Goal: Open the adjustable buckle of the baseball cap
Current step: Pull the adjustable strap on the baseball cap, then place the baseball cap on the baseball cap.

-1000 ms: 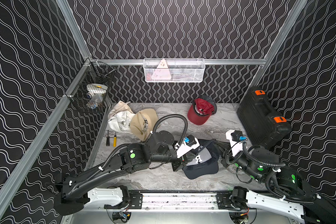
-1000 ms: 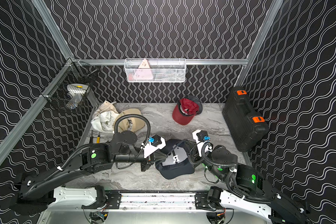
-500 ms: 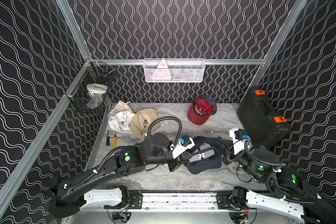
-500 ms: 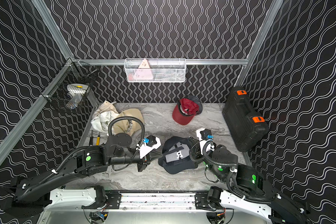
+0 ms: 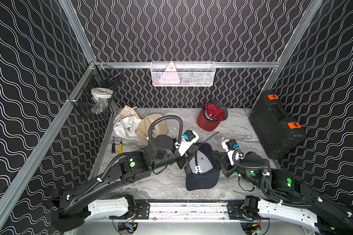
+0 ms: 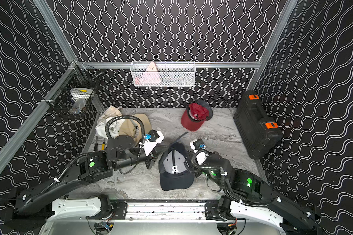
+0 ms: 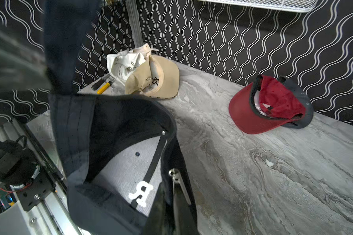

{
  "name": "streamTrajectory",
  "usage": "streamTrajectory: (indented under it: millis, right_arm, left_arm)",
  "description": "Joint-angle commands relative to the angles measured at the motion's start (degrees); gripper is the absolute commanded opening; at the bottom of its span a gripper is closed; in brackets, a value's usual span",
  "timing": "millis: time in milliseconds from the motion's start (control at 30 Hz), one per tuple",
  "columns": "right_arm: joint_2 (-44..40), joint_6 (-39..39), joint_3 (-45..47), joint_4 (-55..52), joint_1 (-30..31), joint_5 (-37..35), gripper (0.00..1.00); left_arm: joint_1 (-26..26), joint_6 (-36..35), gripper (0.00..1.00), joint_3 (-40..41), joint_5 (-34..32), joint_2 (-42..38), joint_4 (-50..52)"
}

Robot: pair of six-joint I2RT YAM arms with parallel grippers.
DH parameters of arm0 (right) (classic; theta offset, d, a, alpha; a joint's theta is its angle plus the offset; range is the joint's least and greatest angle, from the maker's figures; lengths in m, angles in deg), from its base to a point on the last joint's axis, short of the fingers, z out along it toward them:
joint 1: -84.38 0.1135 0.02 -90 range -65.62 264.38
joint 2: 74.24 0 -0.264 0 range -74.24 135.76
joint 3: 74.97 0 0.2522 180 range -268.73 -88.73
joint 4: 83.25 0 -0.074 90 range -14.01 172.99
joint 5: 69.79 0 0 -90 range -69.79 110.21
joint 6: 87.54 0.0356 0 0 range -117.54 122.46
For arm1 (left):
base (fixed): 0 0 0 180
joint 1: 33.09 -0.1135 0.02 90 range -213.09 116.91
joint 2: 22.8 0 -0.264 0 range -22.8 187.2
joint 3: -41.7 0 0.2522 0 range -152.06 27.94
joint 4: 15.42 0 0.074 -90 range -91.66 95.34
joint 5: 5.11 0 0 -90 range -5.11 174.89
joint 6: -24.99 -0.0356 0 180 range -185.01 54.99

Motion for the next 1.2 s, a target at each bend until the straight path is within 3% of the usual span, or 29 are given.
streamTrajectory:
  millis: [0, 167, 500, 933, 1167]
  right_arm:
    - [0.9, 1.1, 0.9, 1.8, 0.0, 1.5, 0.09]
    - [0.9, 1.2, 2.1, 2.7, 0.0, 1.6, 0.11]
    - [-1.0, 1.5, 3.2, 1.8, 0.0, 0.2, 0.23]
    - [-7.5, 4.5, 3.2, -0.8, 0.1, -10.7, 0.26]
    - [-10.4, 5.8, 4.8, -1.6, 0.0, -13.2, 0.27]
  left_arm:
    - [-2.7, 1.7, 0.00, -1.1, -1.3, 0.5, -3.5]
    - [-6.6, 2.4, 0.00, -2.0, 0.9, 1.8, -4.0]
    - [-9.4, 1.4, 0.00, -5.9, -0.1, 3.9, -2.5]
    - [-12.2, 0.2, 0.00, -8.4, -1.7, 5.7, -1.5]
    - [-16.0, 0.8, 0.00, -8.8, 0.1, 7.9, -2.1]
